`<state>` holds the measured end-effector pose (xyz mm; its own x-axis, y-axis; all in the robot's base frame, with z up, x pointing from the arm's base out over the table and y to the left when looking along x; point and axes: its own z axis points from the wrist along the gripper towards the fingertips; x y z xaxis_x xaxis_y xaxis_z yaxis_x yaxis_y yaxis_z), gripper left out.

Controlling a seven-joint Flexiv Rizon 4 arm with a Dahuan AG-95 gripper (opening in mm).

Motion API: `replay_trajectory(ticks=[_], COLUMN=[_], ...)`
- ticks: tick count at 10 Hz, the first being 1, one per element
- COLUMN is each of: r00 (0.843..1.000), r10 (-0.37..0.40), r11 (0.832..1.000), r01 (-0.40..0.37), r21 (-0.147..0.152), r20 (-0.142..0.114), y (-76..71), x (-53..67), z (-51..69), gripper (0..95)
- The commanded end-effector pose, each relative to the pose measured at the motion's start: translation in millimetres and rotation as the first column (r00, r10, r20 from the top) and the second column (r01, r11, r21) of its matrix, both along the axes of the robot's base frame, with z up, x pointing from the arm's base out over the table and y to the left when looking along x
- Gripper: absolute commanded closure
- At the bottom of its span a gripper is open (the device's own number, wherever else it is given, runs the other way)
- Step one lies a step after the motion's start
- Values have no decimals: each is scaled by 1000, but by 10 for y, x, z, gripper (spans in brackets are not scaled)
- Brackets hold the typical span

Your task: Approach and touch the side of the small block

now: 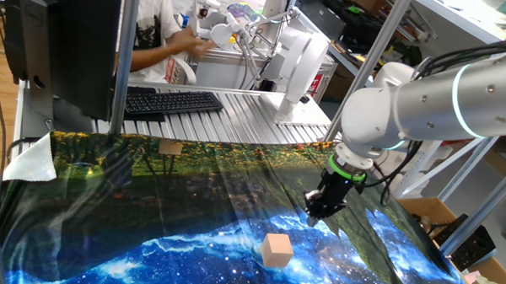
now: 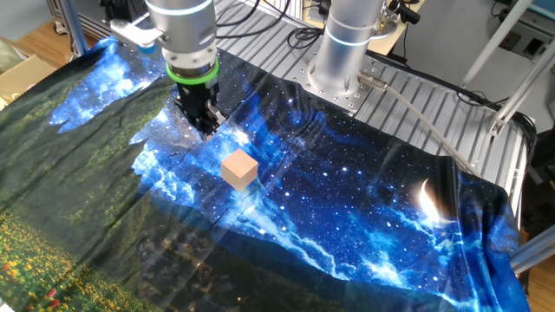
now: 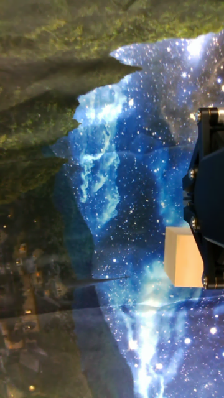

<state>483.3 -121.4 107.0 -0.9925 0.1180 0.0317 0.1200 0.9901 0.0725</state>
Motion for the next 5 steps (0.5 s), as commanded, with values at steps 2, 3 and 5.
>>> replay_trajectory(ticks=[2,3,5], r00=[1000,1000,1000], r10=[5,3,0], r11=[1000,1000,1000], r01=[-5,-3,0], r21=[-17,-14,-18], r20=[7,4,4], y=[-7,-7,-7], x=[11,10,10], z=[-20,-21,-21], gripper=[950,950,950])
